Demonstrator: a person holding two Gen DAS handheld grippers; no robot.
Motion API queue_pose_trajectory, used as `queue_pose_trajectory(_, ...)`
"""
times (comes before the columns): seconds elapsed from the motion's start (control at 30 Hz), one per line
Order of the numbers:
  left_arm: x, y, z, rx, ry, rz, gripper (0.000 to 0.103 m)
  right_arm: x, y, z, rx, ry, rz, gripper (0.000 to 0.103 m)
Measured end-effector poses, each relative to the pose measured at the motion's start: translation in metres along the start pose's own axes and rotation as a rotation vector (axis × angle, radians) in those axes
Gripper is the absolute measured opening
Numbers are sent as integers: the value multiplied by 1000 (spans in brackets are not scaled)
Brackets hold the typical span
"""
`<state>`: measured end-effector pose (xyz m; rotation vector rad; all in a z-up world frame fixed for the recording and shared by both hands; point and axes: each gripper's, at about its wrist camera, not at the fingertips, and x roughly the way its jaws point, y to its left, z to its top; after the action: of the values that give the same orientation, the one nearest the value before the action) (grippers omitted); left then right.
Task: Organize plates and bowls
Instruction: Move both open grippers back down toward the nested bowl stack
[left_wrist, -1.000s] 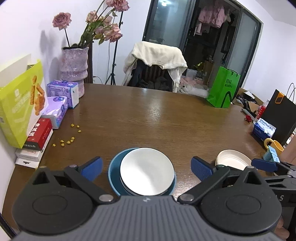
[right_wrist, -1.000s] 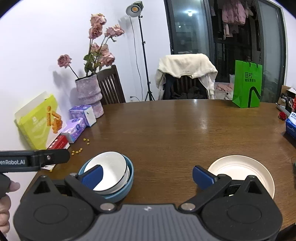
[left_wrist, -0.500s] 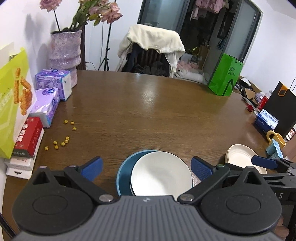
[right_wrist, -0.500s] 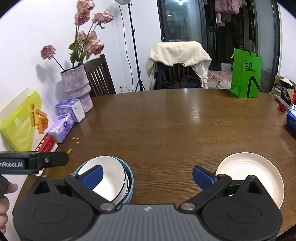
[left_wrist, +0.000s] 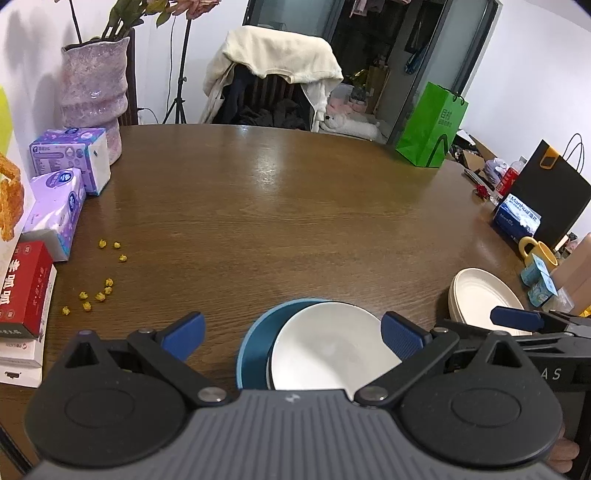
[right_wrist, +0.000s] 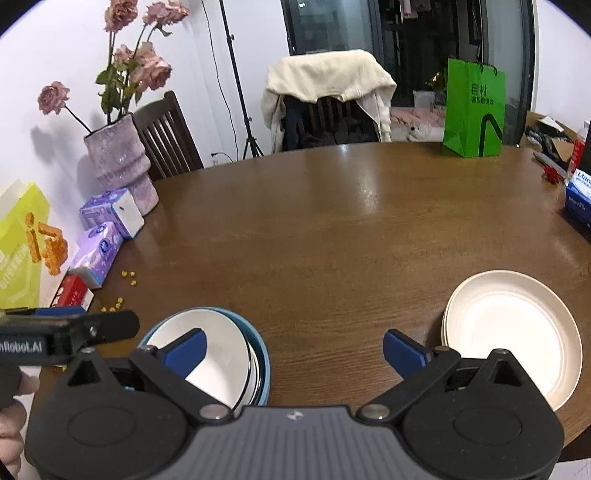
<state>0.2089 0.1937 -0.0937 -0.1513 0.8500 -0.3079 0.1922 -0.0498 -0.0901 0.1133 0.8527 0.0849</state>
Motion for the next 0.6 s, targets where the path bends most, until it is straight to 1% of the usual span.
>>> queue_pose_trajectory(0.13,6,-1,-1,-51,10,25,103,9,-3,3,-27,10,12,101)
queue_pose_trajectory(0.2,6,-1,1,-59,5,37,103,13,-6,6,-35,29,20,99)
queue_pose_trajectory(0.27,10,1,1,-79,22,56,103,16,-8,9,-39,40,46,99)
queue_pose_trajectory(0.43,14,6,-4,-117,53,73,103,26,-14,12,-34,71,78,99)
queue_pose_trajectory(0.6,28,14,-7,-155,99,82,103,41,-17,11,-22,134,100,99)
